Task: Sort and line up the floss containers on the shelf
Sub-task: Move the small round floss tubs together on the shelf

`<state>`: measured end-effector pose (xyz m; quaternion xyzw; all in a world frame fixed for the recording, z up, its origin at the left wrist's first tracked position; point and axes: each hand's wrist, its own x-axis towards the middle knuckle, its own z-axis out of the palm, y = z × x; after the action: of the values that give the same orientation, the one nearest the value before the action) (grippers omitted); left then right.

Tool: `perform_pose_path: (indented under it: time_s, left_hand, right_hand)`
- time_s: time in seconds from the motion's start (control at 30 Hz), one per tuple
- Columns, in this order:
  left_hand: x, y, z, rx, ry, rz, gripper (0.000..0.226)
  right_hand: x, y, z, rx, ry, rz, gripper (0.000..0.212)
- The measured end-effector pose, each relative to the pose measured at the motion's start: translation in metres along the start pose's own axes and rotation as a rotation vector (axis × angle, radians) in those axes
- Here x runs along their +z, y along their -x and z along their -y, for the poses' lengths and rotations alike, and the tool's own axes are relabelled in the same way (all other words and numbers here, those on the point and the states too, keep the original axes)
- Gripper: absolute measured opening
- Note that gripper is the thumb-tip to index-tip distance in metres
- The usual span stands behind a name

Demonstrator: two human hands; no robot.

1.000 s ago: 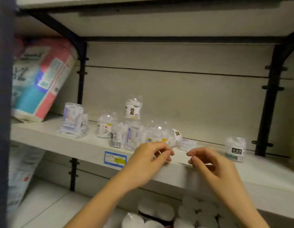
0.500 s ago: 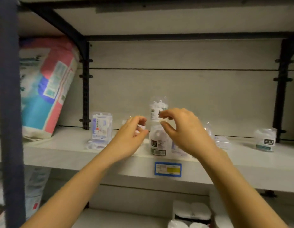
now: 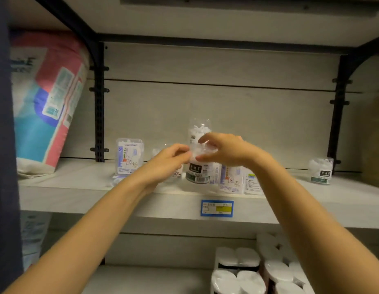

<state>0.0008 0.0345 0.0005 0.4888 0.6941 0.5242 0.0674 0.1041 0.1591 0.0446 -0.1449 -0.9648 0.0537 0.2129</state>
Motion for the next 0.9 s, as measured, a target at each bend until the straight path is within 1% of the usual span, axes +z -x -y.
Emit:
perform_pose_path:
  time_s: [0.07,0.13,0.23,0.3,0.37,0.43,0.47,0.6,0.67,0.73,0.9]
  left_hand:
    - [-0.009,0.010,-0.009,0.022,0.134,0.037,0.030]
    - [-0.015,0.018,-0.017,0.029,0.199,0.095,0.024]
    - [-0.019,0.026,-0.022,0.036,0.190,0.169,0.037]
    - [-0.018,0.031,-0.025,0.039,0.193,0.177,0.045]
    - [-0.016,0.035,-0.027,0.053,0.194,0.162,0.045]
    - [-0.013,0.038,-0.031,0.075,0.211,0.132,0.044]
    - [-0.011,0.039,-0.033,0.090,0.225,0.115,0.044]
    - [0.005,0.045,-0.047,0.194,0.246,0.098,0.041]
    - [0.022,0.045,-0.055,0.227,0.240,0.108,0.040]
    - [0.042,0.040,-0.061,0.232,0.206,0.119,0.043]
    - [0.114,0.014,-0.083,0.229,0.126,0.163,0.046]
  right_hand:
    - [-0.015,0.008,-0.003,-0.062,-0.282,0.085,0.051]
    - [-0.026,0.016,-0.006,-0.119,-0.408,0.187,0.051]
    - [-0.037,0.023,-0.009,-0.199,-0.441,0.274,0.051]
    - [-0.041,0.027,-0.007,-0.221,-0.444,0.296,0.055]
    - [-0.044,0.033,-0.004,-0.225,-0.427,0.293,0.060]
    - [-0.045,0.041,-0.001,-0.225,-0.425,0.241,0.057]
    - [-0.045,0.047,0.000,-0.216,-0.426,0.185,0.056]
    - [-0.032,0.078,-0.001,-0.170,-0.386,-0.166,0.058]
    - [-0.027,0.094,-0.012,-0.162,-0.423,-0.267,0.055]
    - [-0.027,0.108,-0.032,-0.139,-0.441,-0.298,0.053]
    - [-0.047,0.137,-0.102,-0.076,-0.421,-0.300,0.055]
